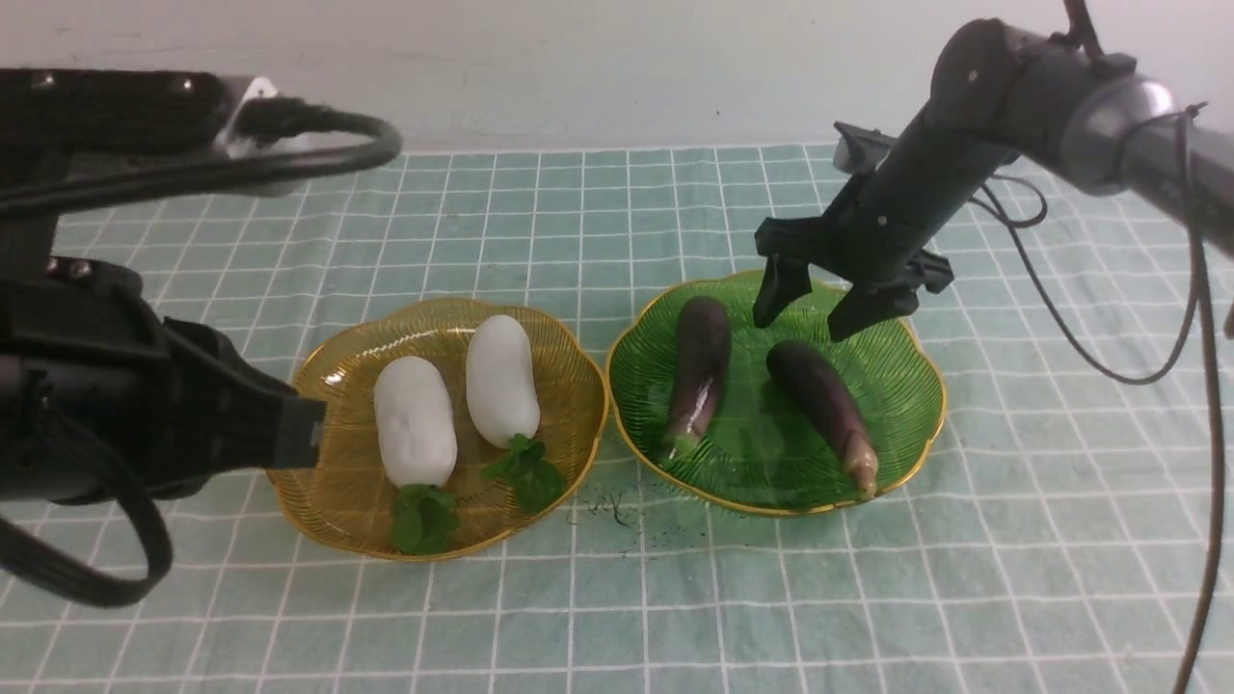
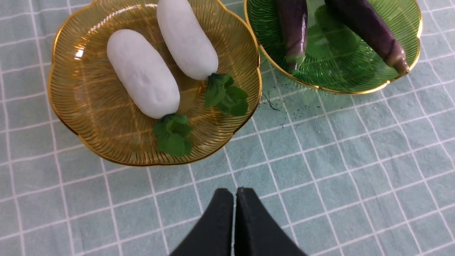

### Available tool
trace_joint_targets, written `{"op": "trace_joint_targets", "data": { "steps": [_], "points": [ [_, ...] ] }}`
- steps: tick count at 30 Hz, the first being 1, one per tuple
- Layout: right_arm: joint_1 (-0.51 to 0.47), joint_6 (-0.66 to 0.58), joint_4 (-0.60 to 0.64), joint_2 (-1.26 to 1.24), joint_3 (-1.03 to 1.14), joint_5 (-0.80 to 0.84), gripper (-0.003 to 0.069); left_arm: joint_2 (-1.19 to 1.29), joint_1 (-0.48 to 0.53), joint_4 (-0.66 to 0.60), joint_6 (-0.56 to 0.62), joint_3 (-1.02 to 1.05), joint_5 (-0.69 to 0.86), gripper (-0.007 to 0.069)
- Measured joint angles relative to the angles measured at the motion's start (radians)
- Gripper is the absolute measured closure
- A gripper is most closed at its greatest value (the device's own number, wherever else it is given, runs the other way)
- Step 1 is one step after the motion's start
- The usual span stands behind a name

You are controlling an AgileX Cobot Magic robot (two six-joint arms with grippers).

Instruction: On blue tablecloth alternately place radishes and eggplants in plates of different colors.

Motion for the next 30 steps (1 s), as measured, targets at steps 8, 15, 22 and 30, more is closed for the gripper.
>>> {"op": "trace_joint_targets", "data": {
  "steps": [8,15,22,30],
  "points": [
    [-0.021,-0.011,-0.046,-0.336,0.024,0.001,0.0134,-0.061,0.000,0.001,0.000,0.011,0.005,0.0632],
    [-0.017,-0.027,-0.133,-0.890,0.220,0.006,0.0496,-0.082,0.000,0.003,0.000,0.011,0.028,0.0632],
    [-0.017,-0.099,-0.153,-1.431,0.780,-0.338,0.0666,-0.082,0.000,0.003,0.008,0.011,0.029,0.0632],
    [-0.017,-0.169,-0.158,-2.211,1.558,-1.049,0.0673,-0.082,0.000,0.001,0.045,0.011,-0.006,0.0632]
  ]
}}
